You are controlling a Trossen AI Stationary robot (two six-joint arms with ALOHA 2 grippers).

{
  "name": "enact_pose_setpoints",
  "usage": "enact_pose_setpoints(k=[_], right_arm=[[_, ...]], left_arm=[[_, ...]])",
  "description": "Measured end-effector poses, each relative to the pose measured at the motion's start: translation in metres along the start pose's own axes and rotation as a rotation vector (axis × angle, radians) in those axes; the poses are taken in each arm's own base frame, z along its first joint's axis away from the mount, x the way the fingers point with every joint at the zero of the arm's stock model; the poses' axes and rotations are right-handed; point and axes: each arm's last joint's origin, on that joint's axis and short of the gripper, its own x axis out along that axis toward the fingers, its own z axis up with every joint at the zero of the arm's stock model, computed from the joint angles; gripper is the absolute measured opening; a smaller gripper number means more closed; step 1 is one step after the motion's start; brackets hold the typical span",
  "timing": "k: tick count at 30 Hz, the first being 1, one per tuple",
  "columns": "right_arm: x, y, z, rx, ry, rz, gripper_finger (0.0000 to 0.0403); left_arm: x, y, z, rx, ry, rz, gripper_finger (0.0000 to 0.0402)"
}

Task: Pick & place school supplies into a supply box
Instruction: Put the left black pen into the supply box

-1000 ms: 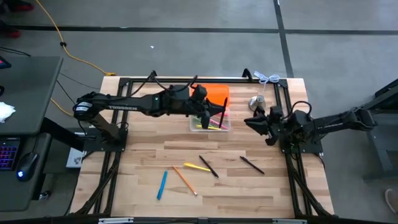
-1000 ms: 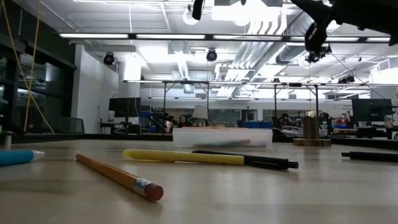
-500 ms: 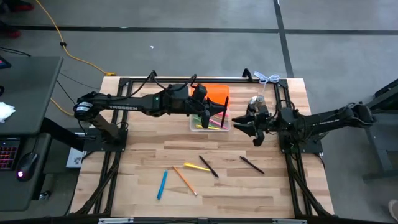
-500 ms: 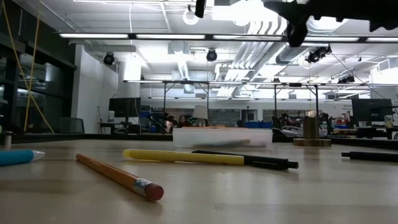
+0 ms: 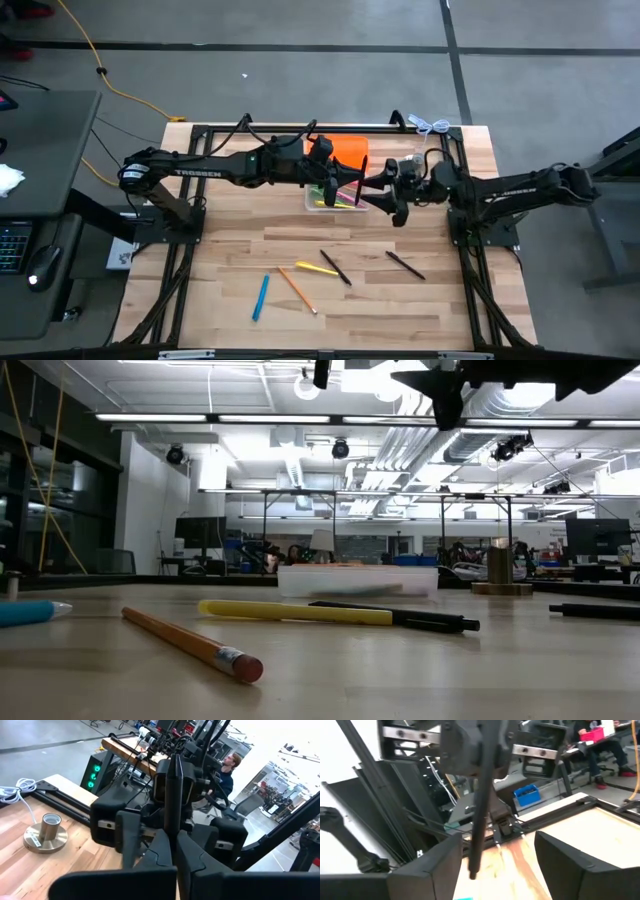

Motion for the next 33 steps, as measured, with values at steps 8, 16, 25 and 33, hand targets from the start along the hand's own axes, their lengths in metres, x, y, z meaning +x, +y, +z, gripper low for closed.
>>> enact_pose_setpoints(k=[8, 16, 25, 33], right_arm=[[0.006, -0.010, 0.002, -0.003, 0.010, -0.026, 0.0232], [0.005, -0.017, 0.005, -0.002, 0.009, -0.020, 0.0232], [0.005, -0.017, 0.006, 0.001, -0.003, -0.031, 0.0232], [0.005, -0.018, 0.006, 0.002, -0.001, -0.047, 0.0224]], left_arm=[[0.000, 0.001, -0.001, 0.011, 0.009, 0.008, 0.0022], [0.000, 0.001, -0.001, 0.018, 0.011, 0.016, 0.0020], [0.013, 0.007, -0.013, 0.012, 0.040, 0.015, 0.0020], [0.020, 0.009, -0.016, 0.005, 0.031, -0.003, 0.0022]])
